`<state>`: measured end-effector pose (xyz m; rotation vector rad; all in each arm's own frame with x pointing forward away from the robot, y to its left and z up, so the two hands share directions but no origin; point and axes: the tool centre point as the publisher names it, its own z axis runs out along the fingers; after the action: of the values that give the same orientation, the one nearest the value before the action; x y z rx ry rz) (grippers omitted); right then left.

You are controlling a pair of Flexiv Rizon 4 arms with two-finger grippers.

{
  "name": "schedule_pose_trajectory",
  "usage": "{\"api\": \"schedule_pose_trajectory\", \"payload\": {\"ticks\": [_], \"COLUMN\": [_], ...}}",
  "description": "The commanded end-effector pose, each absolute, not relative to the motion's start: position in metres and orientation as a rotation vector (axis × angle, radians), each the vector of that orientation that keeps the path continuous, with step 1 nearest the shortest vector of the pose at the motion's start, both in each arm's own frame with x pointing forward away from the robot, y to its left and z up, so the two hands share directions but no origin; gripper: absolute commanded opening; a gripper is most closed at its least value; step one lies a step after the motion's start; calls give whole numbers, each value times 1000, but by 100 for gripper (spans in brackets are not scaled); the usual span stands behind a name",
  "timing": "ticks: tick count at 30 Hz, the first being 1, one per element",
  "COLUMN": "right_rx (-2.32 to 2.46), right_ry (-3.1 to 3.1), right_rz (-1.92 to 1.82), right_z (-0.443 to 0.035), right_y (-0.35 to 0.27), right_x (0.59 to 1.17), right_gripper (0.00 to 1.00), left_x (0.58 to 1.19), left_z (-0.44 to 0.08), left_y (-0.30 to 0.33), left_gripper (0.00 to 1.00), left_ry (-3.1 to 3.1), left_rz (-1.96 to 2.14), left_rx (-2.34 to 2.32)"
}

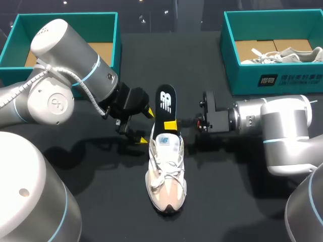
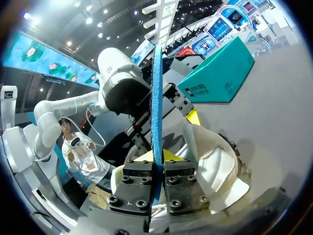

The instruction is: Take the shoe out of the shoebox, open the shoe tongue, remove and reinsert the insole, then place the shoe into the shoebox

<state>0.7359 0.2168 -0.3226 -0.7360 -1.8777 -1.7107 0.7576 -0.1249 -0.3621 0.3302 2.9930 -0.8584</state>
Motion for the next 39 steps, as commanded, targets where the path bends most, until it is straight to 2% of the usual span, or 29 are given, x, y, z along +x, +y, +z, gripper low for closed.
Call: {"api": "schedule_pose_trajectory", "payload": {"ticks": [1,24,25,29,33,39], "right_rx": [-779,-952,-954,-949,-932,-915], "right_ry": [-1872,-1864,-1867,-1888,-1914,-1965], "right_rz": [-1707,-1635,-1632,-1623,-1622,-1609], "right_z": [-329,-335,-335,-332,-327,-317], "right_y": [220,218,218,219,220,222], "right_x": [726,708,709,715,720,728], "right_gripper": [0,1,9,27,31,31], "left_x": [758,758,758,758,758,758], "left_z": [-363,-363,-363,-363,-363,-363], "left_y": [-126,-126,-126,-126,-126,-126], "left_gripper": [100,100,100,100,100,100], "left_ry": [2993,2993,2993,2993,2993,2993], "left_rz": [-857,-857,-857,-857,-857,-857], "left_rx": [331,331,331,331,331,331]}}
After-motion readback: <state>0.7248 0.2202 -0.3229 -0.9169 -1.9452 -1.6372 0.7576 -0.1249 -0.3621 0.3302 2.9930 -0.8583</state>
